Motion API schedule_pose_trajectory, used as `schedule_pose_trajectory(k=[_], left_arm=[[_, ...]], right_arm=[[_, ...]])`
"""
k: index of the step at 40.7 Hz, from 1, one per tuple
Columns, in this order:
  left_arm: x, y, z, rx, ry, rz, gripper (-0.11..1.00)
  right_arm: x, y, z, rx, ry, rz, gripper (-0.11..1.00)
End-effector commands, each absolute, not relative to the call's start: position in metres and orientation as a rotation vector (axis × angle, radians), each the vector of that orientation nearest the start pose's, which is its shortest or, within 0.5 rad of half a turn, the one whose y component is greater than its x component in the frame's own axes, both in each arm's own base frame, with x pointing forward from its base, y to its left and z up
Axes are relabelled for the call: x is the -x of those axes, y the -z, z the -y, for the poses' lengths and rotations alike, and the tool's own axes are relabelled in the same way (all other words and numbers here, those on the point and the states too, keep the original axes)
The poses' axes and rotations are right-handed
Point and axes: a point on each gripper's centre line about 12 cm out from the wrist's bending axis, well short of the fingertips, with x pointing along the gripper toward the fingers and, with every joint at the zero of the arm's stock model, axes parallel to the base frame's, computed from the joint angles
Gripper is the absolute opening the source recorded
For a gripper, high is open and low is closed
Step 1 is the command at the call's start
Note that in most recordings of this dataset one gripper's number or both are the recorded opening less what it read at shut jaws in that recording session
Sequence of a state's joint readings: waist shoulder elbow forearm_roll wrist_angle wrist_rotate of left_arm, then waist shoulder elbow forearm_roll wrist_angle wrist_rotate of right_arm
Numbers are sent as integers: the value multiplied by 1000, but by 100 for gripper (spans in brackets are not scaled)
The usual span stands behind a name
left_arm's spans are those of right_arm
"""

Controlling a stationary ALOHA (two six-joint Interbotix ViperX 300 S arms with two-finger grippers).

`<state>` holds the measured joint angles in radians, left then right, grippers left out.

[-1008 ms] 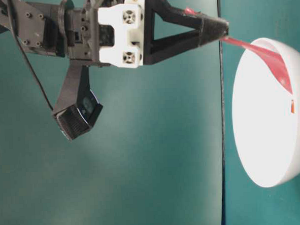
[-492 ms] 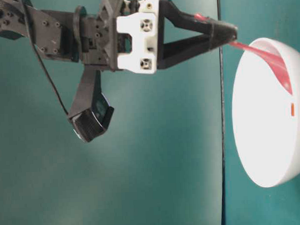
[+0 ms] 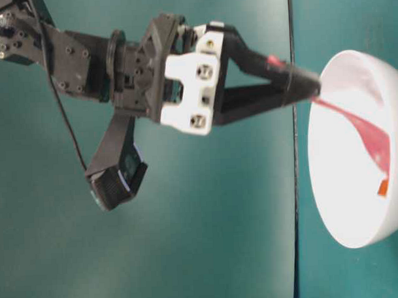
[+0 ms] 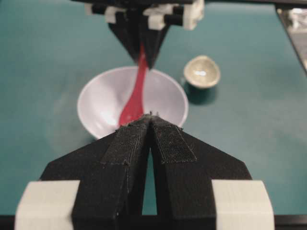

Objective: Grip the spoon and scoop the red block from the bowl with right arm.
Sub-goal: 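Tilt the right gripper and slide the spoon under the red cube, then rotate the spoon level and raise it with the cube on it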

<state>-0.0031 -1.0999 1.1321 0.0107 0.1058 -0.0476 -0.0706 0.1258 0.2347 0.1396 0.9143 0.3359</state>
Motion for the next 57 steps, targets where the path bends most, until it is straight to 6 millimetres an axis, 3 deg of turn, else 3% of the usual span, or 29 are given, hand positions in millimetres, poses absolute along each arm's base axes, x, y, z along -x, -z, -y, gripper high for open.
schedule_pose_trajectory(k=[1,26,47,57], left_arm=[[-179,-300,0,32,0,-117,0],[-179,-301,0,34,0,-114,0],[-179,-300,0,35,0,-115,0],[-179,-300,0,37,0,-117,0]], right_arm=[[-423,-216,18,-480,224,-1184,22],[-436,-225,20,-492,217,-1079,22],[-413,-221,9,-484,192,-964,22],[-389,-219,5,-485,179,-872,22]])
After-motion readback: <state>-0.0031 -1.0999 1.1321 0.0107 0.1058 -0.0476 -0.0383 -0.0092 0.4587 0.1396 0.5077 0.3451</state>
